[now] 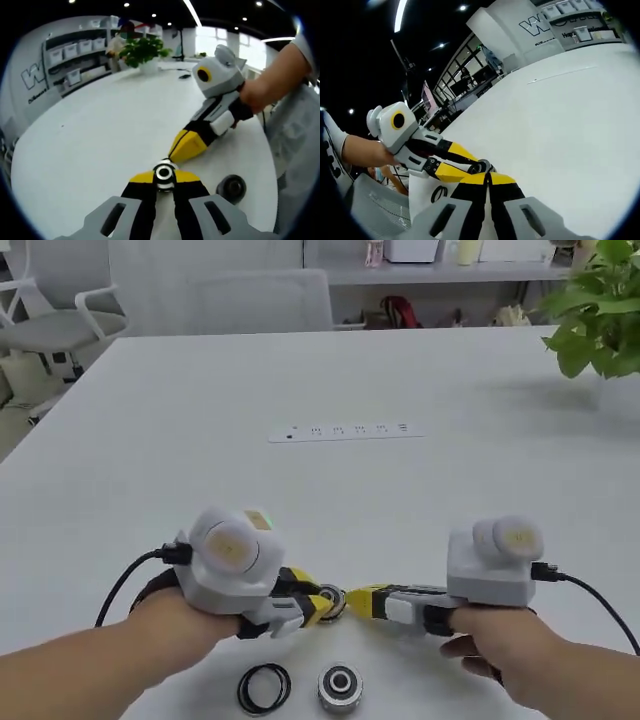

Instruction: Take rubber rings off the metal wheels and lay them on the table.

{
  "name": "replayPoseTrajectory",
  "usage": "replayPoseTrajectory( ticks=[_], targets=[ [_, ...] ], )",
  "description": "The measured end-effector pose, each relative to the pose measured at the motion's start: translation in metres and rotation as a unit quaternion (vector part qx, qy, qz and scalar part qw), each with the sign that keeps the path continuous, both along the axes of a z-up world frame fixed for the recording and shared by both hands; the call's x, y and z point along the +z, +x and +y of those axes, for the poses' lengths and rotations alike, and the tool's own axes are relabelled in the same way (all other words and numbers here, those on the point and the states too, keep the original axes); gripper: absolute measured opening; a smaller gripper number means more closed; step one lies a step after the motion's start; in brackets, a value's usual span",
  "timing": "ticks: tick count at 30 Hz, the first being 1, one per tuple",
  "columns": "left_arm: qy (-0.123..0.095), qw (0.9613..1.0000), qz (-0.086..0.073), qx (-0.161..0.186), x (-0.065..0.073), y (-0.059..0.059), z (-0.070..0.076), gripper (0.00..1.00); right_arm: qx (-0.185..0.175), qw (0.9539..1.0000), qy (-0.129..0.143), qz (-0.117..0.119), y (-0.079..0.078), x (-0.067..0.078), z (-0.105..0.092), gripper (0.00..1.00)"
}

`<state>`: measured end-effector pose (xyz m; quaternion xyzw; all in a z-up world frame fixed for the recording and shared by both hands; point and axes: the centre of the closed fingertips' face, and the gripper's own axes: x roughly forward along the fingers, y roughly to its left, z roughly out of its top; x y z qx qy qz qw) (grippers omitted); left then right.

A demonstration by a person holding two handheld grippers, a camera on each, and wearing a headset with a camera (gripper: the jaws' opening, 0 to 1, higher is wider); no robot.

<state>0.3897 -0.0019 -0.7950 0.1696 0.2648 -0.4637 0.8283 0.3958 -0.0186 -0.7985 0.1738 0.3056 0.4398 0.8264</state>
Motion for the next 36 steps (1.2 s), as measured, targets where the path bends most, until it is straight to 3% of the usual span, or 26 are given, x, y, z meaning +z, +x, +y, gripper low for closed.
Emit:
replayPoseTrajectory(
  ticks=[10, 28, 36],
  targets=[
    [0.002, 1.0000, 0.003, 0.006, -0.001, -0.001, 0.000, 0.12, -0.005, 0.9999, 0.005, 0.008, -0.002, 0.003, 0.003, 0.00],
    [0.010, 0.9999, 0.004, 0.005, 0.000, -0.001, 0.001, 0.12, 0.028, 0.9994, -0.013, -0.017, -0.009, 0.009, 0.011, 0.00],
    [0.013, 0.9999, 0.005, 0.003, -0.001, -0.001, 0.000, 0.12, 0.037, 0.9991, 0.005, -0.021, -0.011, 0.015, 0.018, 0.00]
  ],
)
